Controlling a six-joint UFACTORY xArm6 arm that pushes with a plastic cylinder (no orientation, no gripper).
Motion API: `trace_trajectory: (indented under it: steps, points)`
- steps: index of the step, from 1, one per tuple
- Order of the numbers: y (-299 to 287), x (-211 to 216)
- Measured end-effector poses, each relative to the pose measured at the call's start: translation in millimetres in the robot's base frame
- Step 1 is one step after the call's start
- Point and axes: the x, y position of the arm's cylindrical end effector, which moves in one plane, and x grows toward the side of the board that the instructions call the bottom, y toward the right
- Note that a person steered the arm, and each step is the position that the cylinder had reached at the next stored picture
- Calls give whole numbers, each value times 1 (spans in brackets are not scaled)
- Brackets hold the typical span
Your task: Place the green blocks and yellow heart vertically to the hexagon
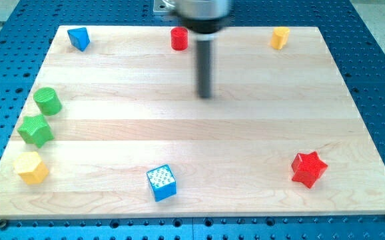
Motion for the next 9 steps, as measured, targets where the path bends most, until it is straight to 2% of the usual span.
trace_trajectory:
  steps: [1,2,3,4,5,6,7,9]
  points:
    - [131,-57]
    - [192,-124]
    - [185,-172]
    - [121,-139]
    - [22,-97]
    - [13,-73]
    - [75,-111]
    - [51,-142]
